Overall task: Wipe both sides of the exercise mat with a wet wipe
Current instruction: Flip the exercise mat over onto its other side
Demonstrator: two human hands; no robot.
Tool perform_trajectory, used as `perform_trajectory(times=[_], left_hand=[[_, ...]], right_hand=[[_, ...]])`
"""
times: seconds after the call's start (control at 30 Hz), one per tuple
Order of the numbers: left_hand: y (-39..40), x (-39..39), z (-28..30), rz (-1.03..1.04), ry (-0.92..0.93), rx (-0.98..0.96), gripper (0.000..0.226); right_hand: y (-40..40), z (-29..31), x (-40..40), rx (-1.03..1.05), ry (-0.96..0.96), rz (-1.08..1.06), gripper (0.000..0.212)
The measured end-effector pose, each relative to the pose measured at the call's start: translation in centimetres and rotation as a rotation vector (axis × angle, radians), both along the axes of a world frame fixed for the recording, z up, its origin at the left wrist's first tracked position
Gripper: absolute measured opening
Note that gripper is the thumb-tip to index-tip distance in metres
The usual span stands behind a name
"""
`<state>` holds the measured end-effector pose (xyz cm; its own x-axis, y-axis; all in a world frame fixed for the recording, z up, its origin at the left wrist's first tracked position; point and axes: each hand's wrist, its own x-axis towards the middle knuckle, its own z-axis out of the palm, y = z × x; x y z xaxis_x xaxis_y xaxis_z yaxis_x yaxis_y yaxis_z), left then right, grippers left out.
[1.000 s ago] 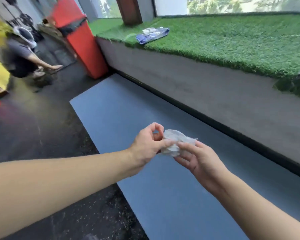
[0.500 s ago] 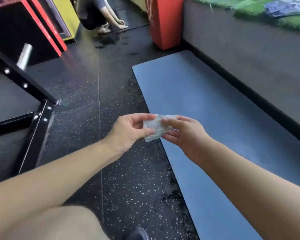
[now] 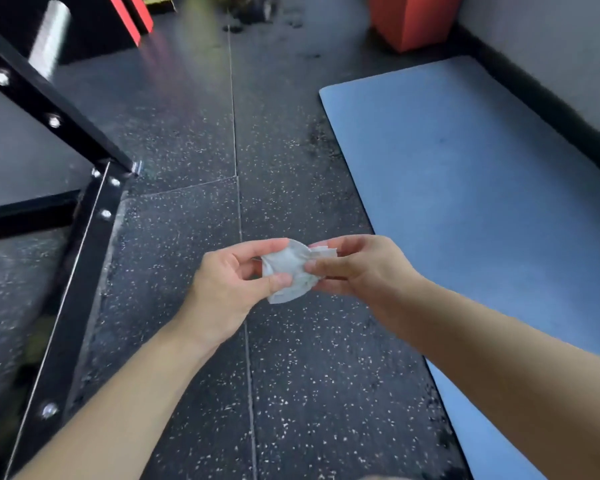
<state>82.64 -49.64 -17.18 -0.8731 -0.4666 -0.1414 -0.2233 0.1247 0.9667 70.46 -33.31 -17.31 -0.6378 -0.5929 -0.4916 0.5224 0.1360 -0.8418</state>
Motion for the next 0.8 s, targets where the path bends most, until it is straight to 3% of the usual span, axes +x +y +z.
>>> perform_trajectory(times=[0.3,0.6,0.73,0.8], left_hand=[[-3.7,3.0,-11.8,-0.036,-0.295,-0.033,0.043],[-4.7,5.0,-19.7,-0.074,-0.622,-0.078,0.043],[-3.3,2.7,-19.1,-0.122,-0.683,-0.4,0.042],[-0.1,-2.0,-17.8,-0.23,-0.566,-0.541,0.04]], right_hand=[[-3.6,-13.8,3.6,0.195,-0.166,-0.036,0.015],[-1.5,-20.6,6.5,0.232,-0.334,-0.011,0.037],[1.9,-20.0,5.3,0.209,-0.428,-0.109,0.043],[4.3,-18.7,3.4,0.332,-0.258,-0.069,0.046]])
